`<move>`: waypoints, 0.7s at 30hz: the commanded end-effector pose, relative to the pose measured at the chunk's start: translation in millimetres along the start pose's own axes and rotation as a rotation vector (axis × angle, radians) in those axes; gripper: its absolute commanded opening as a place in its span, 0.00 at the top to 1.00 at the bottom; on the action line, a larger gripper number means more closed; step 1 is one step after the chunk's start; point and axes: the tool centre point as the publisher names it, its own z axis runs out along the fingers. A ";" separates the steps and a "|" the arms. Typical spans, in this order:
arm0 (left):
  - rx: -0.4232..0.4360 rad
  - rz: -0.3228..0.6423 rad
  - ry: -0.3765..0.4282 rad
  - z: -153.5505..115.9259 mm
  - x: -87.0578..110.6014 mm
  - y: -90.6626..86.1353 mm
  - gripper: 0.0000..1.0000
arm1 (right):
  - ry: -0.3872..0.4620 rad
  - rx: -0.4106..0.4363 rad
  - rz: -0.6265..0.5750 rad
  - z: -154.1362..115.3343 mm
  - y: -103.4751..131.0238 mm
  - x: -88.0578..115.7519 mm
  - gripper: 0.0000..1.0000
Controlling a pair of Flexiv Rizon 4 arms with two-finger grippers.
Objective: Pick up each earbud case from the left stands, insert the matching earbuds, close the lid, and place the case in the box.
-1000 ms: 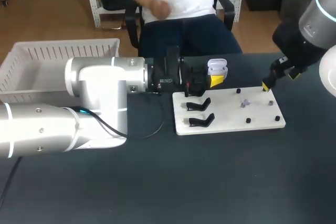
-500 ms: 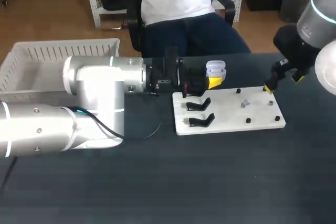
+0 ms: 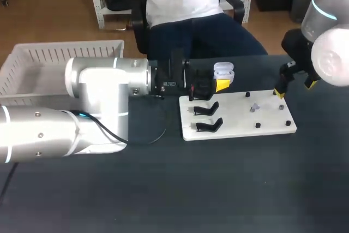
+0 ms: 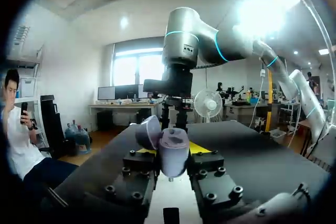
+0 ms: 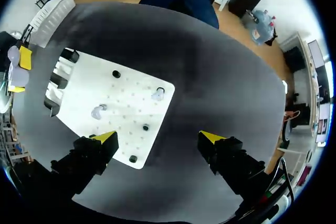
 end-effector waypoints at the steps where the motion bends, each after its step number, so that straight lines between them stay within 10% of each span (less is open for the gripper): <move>1: 0.005 -0.002 0.003 0.5 -0.4 1.9 1.00 | 0.053 -0.005 -0.004 16.5 -8.5 -14.2 0.00; 21: 0.005 -0.002 0.003 0.5 -0.4 1.9 1.00 | 0.106 -0.026 -0.020 42.7 -3.4 -39.6 0.00</move>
